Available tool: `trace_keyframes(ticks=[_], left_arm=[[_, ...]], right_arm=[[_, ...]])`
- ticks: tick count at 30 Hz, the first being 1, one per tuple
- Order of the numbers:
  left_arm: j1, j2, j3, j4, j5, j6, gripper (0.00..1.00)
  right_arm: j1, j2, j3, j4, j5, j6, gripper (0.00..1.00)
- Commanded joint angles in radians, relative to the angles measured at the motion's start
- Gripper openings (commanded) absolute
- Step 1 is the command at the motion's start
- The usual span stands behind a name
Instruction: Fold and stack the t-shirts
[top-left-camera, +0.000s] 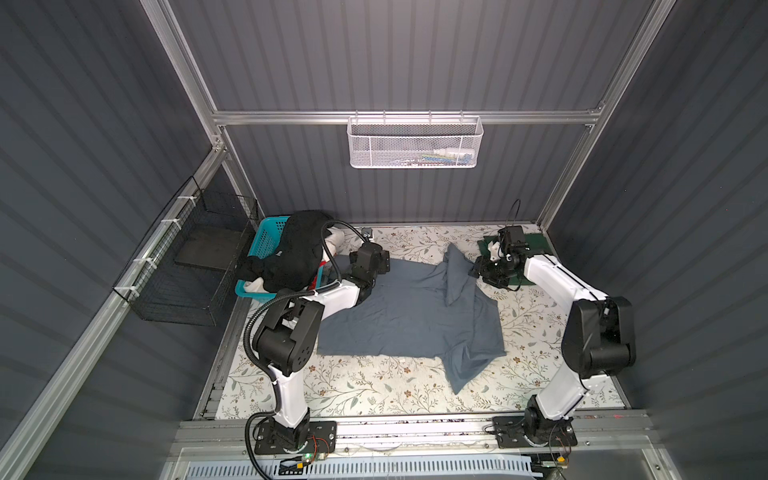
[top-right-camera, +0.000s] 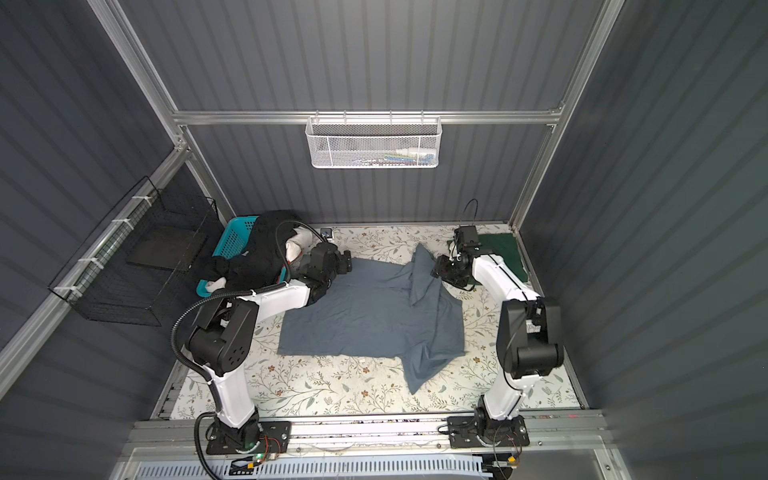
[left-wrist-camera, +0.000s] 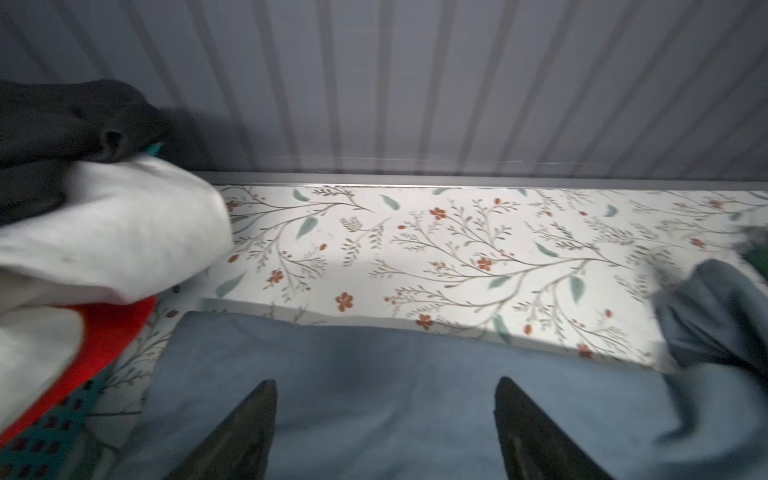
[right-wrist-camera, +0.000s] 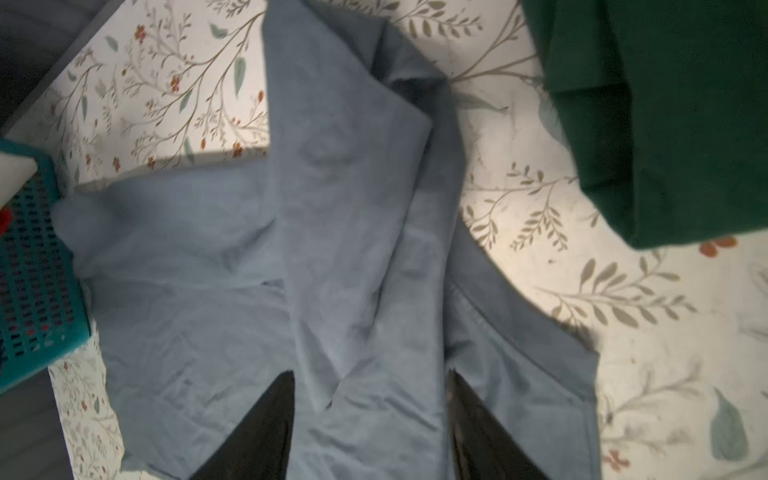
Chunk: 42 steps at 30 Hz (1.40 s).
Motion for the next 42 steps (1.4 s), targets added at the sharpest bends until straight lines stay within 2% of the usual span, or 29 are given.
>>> trace_keyframes(ticks=[1,2,4,6,12,30,32,35,38,42], left_arm=[[-0.013,-0.025,-0.029,-0.036,0.1,-0.072,0.82],[-0.017,-0.024,-0.027,-0.046,0.109,-0.079,0.82],[-0.024,-0.026,-0.024,-0.074,0.115,-0.09,0.82],[-0.024,-0.035,-0.029,-0.091,0.106,-0.094,0.83],[-0.023,-0.063,-0.022,-0.142,0.083,-0.069,0.83],[-0.024,-0.086,-0.018,-0.19,0.06,-0.08,0.83],[-0.024,-0.086,-0.014,-0.195,0.053,-0.078,0.83],[-0.024,-0.09,-0.011,-0.204,0.047,-0.071,0.83],[-0.024,-0.091,-0.011,-0.213,0.037,-0.066,0.84],[-0.024,-0.091,-0.009,-0.215,0.029,-0.063,0.84]], right_arm=[[-0.017,0.077,0.064,0.052,-0.042,0.036,0.56],[-0.017,0.099,0.081,0.052,-0.045,0.037,0.55],[-0.017,0.148,0.115,0.057,-0.028,0.042,0.46],[-0.017,0.186,0.139,0.052,-0.008,0.042,0.43],[-0.017,0.221,0.159,0.095,0.01,0.04,0.42],[-0.01,0.375,0.315,0.053,0.013,0.03,0.38],[-0.01,0.39,0.323,0.059,0.011,0.034,0.33],[-0.009,0.393,0.333,0.062,0.025,0.039,0.14],[-0.009,0.375,0.33,0.073,0.047,0.036,0.01],[-0.01,0.344,0.327,0.066,0.077,0.027,0.0]])
